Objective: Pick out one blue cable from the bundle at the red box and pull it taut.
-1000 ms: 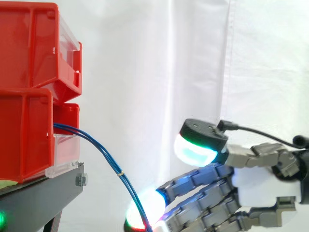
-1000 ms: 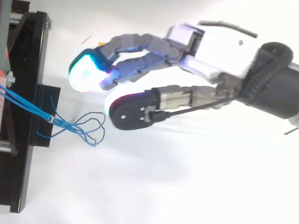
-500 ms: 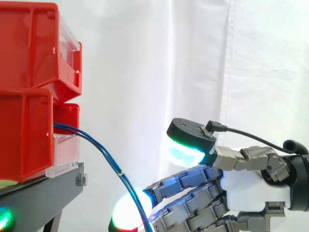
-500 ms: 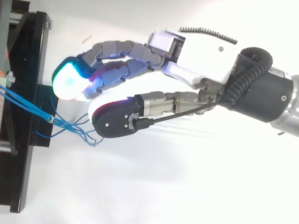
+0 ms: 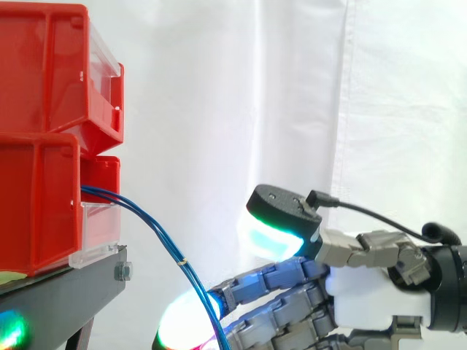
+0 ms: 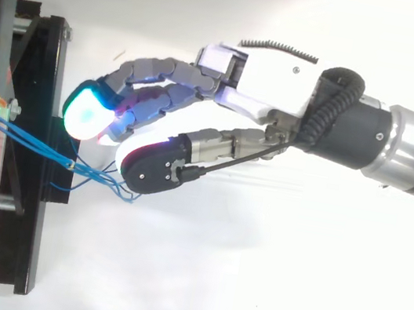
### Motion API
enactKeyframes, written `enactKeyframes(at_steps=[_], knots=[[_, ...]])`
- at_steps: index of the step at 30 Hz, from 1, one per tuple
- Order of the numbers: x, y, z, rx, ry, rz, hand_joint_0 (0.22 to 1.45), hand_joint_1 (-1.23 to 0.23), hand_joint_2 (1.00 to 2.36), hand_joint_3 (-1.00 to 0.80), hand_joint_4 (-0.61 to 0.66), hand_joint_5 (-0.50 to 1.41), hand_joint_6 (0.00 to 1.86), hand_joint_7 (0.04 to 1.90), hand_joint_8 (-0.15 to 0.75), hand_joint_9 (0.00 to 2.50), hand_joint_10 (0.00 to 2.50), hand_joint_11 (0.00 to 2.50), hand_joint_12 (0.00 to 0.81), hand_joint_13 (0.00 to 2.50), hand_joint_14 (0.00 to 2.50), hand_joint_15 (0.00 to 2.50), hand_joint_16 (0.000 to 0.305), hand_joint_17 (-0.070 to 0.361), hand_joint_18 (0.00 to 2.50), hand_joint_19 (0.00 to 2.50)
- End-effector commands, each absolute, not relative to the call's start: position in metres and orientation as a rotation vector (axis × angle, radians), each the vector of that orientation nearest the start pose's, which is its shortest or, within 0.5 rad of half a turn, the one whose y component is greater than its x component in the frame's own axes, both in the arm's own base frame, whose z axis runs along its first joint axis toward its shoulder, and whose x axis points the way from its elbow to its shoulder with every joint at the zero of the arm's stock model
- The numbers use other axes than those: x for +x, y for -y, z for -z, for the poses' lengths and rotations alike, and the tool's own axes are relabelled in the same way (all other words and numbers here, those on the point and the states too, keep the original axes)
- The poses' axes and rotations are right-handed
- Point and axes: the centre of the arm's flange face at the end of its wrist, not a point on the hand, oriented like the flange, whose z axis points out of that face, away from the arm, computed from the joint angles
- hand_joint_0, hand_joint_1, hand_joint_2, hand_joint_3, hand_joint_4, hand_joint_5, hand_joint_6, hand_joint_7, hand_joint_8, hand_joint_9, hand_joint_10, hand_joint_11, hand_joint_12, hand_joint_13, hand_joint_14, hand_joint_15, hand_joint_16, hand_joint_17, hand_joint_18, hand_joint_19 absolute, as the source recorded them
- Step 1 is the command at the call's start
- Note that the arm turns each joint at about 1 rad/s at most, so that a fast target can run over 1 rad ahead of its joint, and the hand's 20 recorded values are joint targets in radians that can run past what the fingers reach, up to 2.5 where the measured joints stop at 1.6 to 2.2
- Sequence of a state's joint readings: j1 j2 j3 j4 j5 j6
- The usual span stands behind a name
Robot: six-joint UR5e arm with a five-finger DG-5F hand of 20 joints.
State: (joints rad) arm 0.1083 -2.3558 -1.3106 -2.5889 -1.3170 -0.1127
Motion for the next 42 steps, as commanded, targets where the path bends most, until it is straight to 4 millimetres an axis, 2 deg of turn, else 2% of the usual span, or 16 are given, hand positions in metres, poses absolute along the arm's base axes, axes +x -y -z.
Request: enactKeyframes(at_steps=[1, 17, 25, 26, 27, 31, 42], knots=[[0.757, 0.073, -0.168, 1.159, -1.112, -1.060, 0.58, -0.61, 1.01, -0.37, 0.28, -0.16, 0.50, 0.75, 0.301, 0.81, 0.01, 0.31, 0.394, 0.52, 0.01, 0.21, 0.056, 0.125, 0.39, 0.50], [0.763, 0.057, -0.170, 1.107, -1.112, -1.067, 0.59, -0.63, 1.01, -0.33, 0.28, -0.16, 0.50, 0.78, 0.303, 0.85, 0.02, 0.39, 0.404, 0.54, 0.01, 0.25, 0.055, 0.123, 0.41, 0.54], [0.763, 0.056, -0.170, 1.104, -1.113, -1.067, 0.59, -0.63, 1.01, -0.34, 0.28, -0.16, 0.50, 0.78, 0.303, 0.86, 0.02, 0.40, 0.405, 0.56, 0.01, 0.27, 0.055, 0.123, 0.42, 0.54], [0.763, 0.055, -0.154, 1.115, -1.129, -1.061, 0.59, -0.62, 1.01, -0.34, 0.28, -0.16, 0.50, 0.78, 0.305, 0.86, 0.02, 0.40, 0.407, 0.56, 0.01, 0.27, 0.055, 0.123, 0.42, 0.54], [0.763, 0.054, -0.149, 1.119, -1.133, -1.061, 0.59, -0.62, 1.01, -0.34, 0.28, -0.16, 0.50, 0.79, 0.306, 0.87, 0.02, 0.41, 0.410, 0.57, 0.01, 0.28, 0.055, 0.123, 0.42, 0.54], [0.766, 0.054, -0.143, 1.134, -1.095, -1.113, 0.59, -0.62, 1.01, -0.34, 0.29, -0.16, 0.50, 0.79, 0.307, 0.88, 0.02, 0.42, 0.413, 0.58, 0.01, 0.29, 0.055, 0.124, 0.43, 0.55], [0.767, 0.056, -0.145, 1.112, -1.108, -1.151, 0.60, -0.65, 1.01, -0.34, 0.30, -0.16, 0.50, 1.02, 0.312, 0.85, 0.02, 0.50, 0.427, 0.59, 0.01, 0.33, 0.055, 0.124, 0.43, 0.57]])
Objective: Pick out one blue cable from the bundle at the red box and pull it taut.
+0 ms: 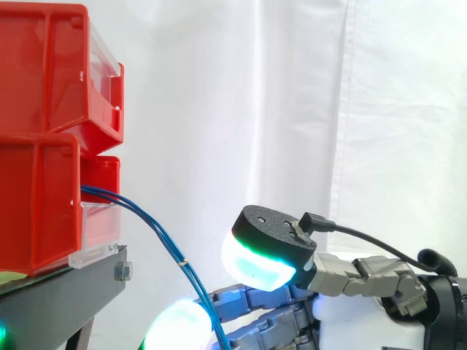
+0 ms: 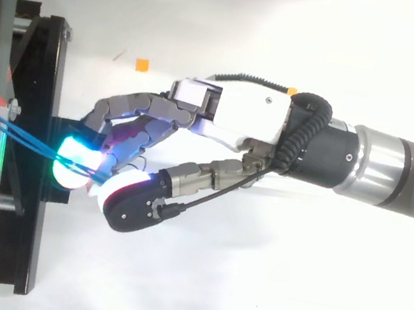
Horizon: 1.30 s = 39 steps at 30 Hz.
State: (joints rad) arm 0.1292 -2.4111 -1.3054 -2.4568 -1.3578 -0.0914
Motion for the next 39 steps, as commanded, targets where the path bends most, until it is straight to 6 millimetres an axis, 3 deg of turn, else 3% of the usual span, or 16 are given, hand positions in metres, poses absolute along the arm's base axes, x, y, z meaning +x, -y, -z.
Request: enactKeyframes(at_steps=[1, 19, 28, 39], knots=[[0.768, 0.056, -0.145, 1.110, -1.108, -1.153, 0.60, -0.65, 1.01, -0.34, 0.29, -0.16, 0.50, 1.02, 0.312, 0.85, 0.02, 0.50, 0.426, 0.59, 0.01, 0.33, 0.056, 0.125, 0.44, 0.57], [0.770, 0.057, -0.149, 1.072, -1.095, -1.179, 0.64, -0.63, 1.02, -0.29, 0.27, -0.14, 0.50, 1.14, 0.313, 0.87, 0.02, 0.52, 0.436, 0.62, 0.01, 0.35, 0.056, 0.126, 0.46, 0.60], [0.770, 0.062, -0.149, 1.074, -1.093, -1.182, 0.64, -0.62, 1.02, -0.17, 0.22, -0.12, 0.50, 1.28, 0.316, 0.88, 0.02, 0.53, 0.435, 0.62, 0.02, 0.36, 0.056, 0.126, 0.46, 0.60], [0.770, 0.066, -0.149, 1.078, -1.091, -1.189, 0.62, -0.63, 1.01, -0.31, 0.23, -0.15, 0.66, 1.08, 0.322, 0.89, 0.02, 0.57, 0.439, 0.63, 0.02, 0.36, 0.056, 0.127, 0.46, 0.60]])
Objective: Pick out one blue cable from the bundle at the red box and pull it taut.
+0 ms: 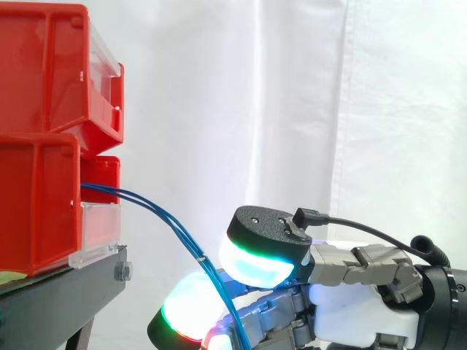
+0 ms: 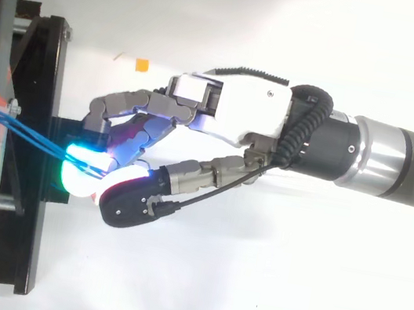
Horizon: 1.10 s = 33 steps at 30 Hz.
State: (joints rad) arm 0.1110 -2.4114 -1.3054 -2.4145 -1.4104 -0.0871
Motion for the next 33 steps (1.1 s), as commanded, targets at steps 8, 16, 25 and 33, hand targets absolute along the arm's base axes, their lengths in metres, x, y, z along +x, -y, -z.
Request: enactKeyframes(at_steps=[8, 16, 25, 33], knots=[[0.7696, 0.0685, -0.1491, 1.082, -1.087, -1.199, 0.61, -0.62, 1.01, -0.32, 0.22, -0.17, 0.80, 0.93, 0.325, 0.92, 0.02, 0.61, 0.440, 0.65, 0.02, 0.38, 0.057, 0.128, 0.49, 0.60], [0.7695, 0.0679, -0.1490, 1.081, -1.092, -1.203, 0.61, -0.67, 1.02, -0.10, 0.18, -0.18, 0.85, 0.94, 0.332, 0.93, 0.02, 0.65, 0.448, 0.66, 0.02, 0.39, 0.057, 0.129, 0.50, 0.61], [0.7704, 0.0702, -0.1507, 1.070, -1.088, -1.212, 0.61, -0.69, 1.01, -0.35, 0.22, -0.18, 0.87, 0.91, 0.336, 0.97, 0.03, 0.68, 0.452, 0.69, 0.02, 0.41, 0.058, 0.131, 0.52, 0.62], [0.7698, 0.0722, -0.1500, 1.070, -1.090, -1.212, 0.62, -0.66, 1.00, -0.50, 0.22, -0.15, 0.87, 0.95, 0.335, 1.06, 0.03, 0.70, 0.451, 0.73, 0.02, 0.42, 0.057, 0.129, 0.56, 0.62]])
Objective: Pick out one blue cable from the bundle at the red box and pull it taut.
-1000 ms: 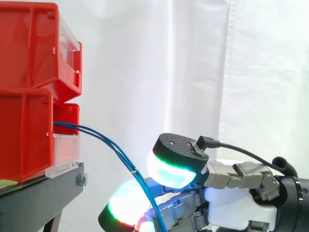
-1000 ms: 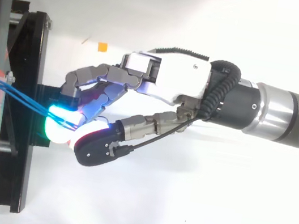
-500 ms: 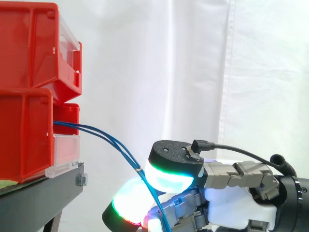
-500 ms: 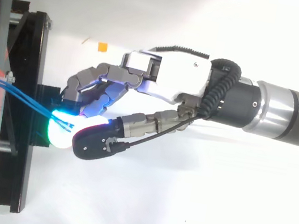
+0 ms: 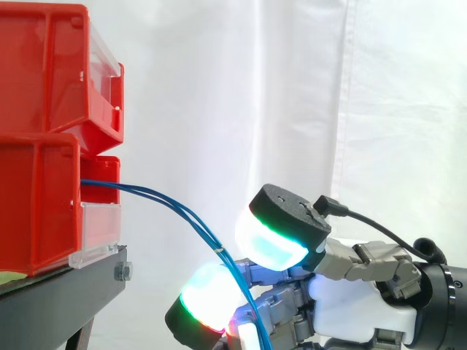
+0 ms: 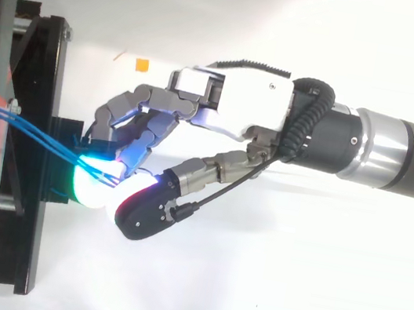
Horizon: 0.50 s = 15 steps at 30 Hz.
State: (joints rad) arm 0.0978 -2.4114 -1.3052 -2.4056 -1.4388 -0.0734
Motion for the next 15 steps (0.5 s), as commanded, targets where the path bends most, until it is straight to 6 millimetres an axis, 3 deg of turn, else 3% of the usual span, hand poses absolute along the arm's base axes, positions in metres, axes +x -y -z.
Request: enactKeyframes(at_steps=[1, 6, 15], knots=[[0.7698, 0.0722, -0.1500, 1.070, -1.090, -1.212, 0.63, -0.67, 1.00, -0.49, 0.21, -0.15, 0.87, 0.96, 0.337, 1.07, 0.03, 0.70, 0.452, 0.74, 0.02, 0.42, 0.057, 0.128, 0.56, 0.62], [0.7696, 0.0742, -0.1500, 1.070, -1.091, -1.212, 0.65, -0.76, 1.02, -0.31, 0.12, -0.14, 0.89, 1.02, 0.334, 1.08, 0.03, 0.72, 0.454, 0.75, 0.02, 0.43, 0.057, 0.128, 0.60, 0.61], [0.7694, 0.0751, -0.1500, 1.069, -1.092, -1.213, 0.69, -0.85, 1.02, -0.30, 0.06, -0.15, 0.91, 1.04, 0.329, 1.08, 0.03, 0.73, 0.446, 0.77, 0.02, 0.43, 0.057, 0.129, 0.63, 0.62]])
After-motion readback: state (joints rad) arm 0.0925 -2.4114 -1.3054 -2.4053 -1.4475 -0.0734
